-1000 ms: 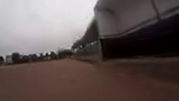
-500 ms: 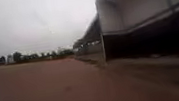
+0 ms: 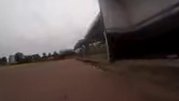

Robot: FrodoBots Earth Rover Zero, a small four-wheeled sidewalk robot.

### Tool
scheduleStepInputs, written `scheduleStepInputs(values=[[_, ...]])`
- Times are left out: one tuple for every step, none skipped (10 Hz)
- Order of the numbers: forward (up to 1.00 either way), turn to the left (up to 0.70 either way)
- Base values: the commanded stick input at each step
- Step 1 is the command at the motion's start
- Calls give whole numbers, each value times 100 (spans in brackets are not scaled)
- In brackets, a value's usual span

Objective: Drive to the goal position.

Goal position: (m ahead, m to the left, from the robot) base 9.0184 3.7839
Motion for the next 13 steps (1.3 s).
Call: scheduleStepInputs(values=[[100, 17], [100, 35], [100, 38], [100, 40], [100, 18], [100, 3], [100, 0], [100, 0], [100, 0], [100, 0], [100, 0], [100, 0], [100, 0]])
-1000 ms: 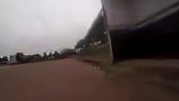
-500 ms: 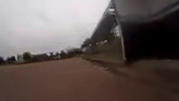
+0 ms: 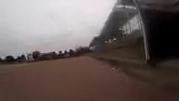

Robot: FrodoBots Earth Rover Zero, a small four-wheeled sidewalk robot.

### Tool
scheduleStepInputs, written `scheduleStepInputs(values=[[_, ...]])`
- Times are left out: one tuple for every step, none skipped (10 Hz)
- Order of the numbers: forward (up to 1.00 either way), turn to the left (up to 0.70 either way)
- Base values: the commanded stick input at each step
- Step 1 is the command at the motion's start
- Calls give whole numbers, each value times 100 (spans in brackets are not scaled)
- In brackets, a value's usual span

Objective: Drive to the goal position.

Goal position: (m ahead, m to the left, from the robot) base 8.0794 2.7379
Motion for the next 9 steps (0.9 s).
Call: scheduleStepInputs(values=[[100, 0], [100, 0], [100, 0], [100, 0], [100, 0], [100, 0], [100, 0], [100, 0], [100, 0]])
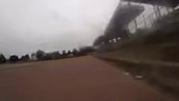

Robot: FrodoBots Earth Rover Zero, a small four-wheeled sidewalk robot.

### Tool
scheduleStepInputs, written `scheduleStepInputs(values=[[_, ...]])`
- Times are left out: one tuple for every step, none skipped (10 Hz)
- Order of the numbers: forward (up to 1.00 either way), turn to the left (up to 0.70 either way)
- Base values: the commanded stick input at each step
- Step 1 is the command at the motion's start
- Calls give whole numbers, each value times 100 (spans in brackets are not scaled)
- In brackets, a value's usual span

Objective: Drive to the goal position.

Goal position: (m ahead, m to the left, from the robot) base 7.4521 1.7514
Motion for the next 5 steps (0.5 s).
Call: scheduleStepInputs(values=[[100, 0], [100, 0], [100, -30], [100, -32], [100, -34]])
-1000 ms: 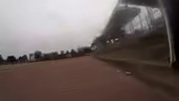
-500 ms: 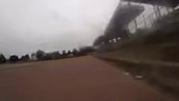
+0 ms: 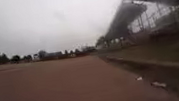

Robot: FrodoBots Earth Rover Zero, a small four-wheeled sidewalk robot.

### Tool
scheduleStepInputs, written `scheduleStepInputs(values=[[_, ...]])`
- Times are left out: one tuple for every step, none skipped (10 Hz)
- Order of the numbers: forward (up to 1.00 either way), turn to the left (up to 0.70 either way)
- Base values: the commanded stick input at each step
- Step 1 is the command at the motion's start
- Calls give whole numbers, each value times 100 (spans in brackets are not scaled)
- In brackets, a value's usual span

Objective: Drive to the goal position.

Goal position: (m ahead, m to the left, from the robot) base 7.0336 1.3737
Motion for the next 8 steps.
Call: scheduleStepInputs(values=[[100, -33], [100, 0], [100, 0], [100, 0], [100, 0], [100, 0], [100, 0], [100, 0]])
